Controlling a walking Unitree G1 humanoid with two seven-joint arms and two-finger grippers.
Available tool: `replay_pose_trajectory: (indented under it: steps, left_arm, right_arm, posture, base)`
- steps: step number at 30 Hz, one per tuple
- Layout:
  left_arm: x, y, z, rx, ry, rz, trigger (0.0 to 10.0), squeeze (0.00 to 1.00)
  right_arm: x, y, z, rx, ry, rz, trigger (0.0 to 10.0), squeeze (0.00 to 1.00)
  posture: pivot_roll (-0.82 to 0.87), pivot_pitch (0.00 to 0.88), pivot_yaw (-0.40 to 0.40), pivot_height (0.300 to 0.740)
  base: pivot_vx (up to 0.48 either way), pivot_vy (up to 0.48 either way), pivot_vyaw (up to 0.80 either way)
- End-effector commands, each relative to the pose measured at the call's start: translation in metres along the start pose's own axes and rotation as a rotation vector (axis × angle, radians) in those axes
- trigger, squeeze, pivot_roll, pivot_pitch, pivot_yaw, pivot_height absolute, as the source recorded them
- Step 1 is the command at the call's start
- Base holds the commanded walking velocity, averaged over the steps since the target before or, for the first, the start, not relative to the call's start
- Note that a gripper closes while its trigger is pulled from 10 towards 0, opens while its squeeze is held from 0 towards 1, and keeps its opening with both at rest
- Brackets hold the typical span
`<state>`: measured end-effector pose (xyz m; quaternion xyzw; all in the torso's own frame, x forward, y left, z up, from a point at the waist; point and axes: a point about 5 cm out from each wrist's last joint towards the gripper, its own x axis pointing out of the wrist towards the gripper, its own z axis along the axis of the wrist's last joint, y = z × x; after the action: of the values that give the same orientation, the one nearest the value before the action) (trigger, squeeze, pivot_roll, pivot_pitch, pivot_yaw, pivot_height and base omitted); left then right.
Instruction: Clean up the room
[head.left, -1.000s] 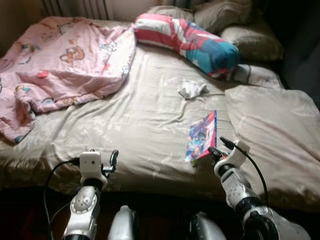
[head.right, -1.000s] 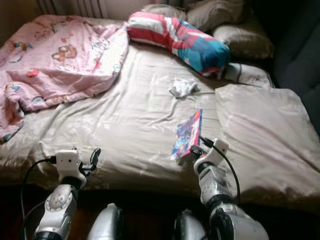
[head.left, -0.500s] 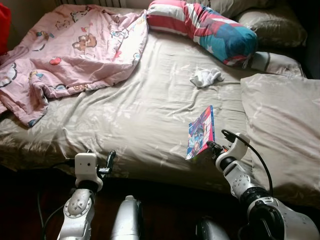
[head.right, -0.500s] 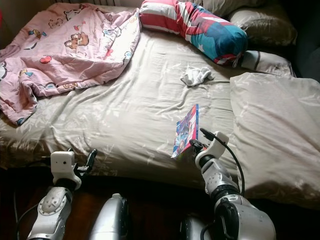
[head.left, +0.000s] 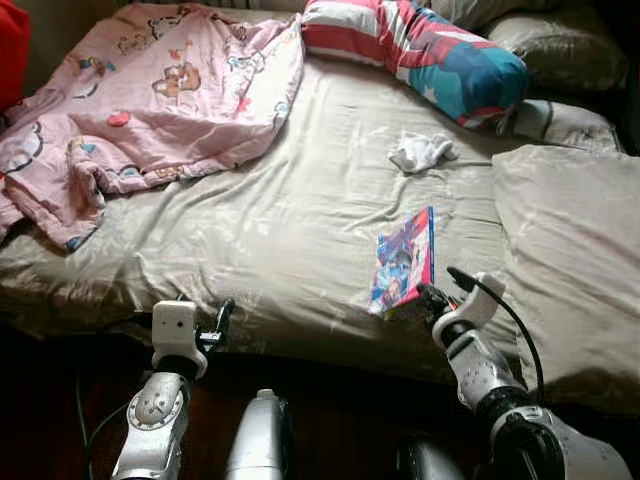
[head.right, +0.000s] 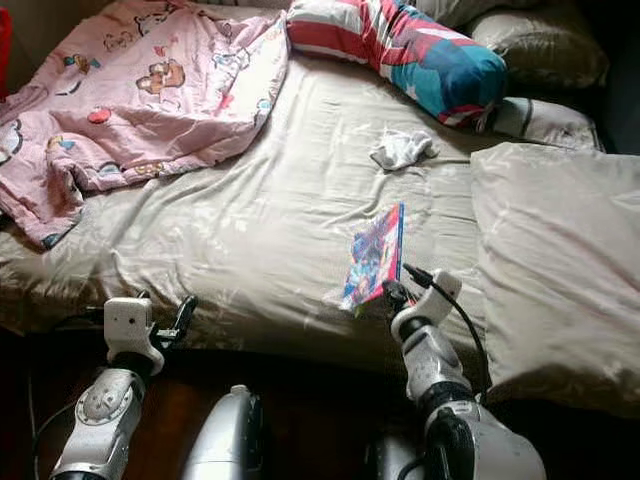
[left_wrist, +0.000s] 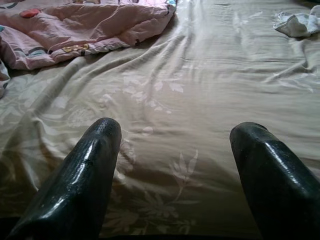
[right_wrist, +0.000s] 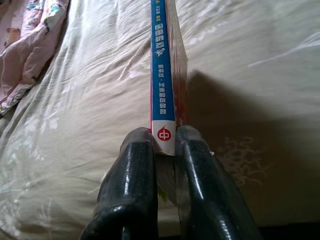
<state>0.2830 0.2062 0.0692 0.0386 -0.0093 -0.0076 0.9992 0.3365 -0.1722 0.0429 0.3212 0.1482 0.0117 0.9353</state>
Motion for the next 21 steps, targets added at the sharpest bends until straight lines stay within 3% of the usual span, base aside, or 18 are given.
replay_pose_trajectory:
  steps: [1, 14, 21]
  left_arm:
    - [-0.002, 0.000, -0.007, -0.003, 0.036, -0.003, 10.0, 0.00]
    - [0.000, -0.003, -0.007, -0.010, 0.037, -0.003, 10.0, 0.00]
    - [-0.001, -0.001, -0.009, -0.010, 0.045, 0.001, 10.0, 0.00]
  right_arm:
    - [0.002, 0.003, 0.014, -0.003, -0.082, 0.026, 10.0, 0.00]
    - [0.004, 0.006, 0.025, 0.012, -0.131, 0.020, 10.0, 0.00]
    - [0.003, -0.002, 0.025, 0.005, -0.112, -0.020, 10.0, 0.00]
  posture:
    - [0.15, 0.196, 0.026, 0.641]
    - [0.15, 0.190, 0.014, 0.641]
    - [0.15, 0.196, 0.011, 0.641]
  base:
    - [0.319, 0.000, 0.00]
    - [0.335, 0.000, 0.00]
    - [0.000, 0.000, 0.00]
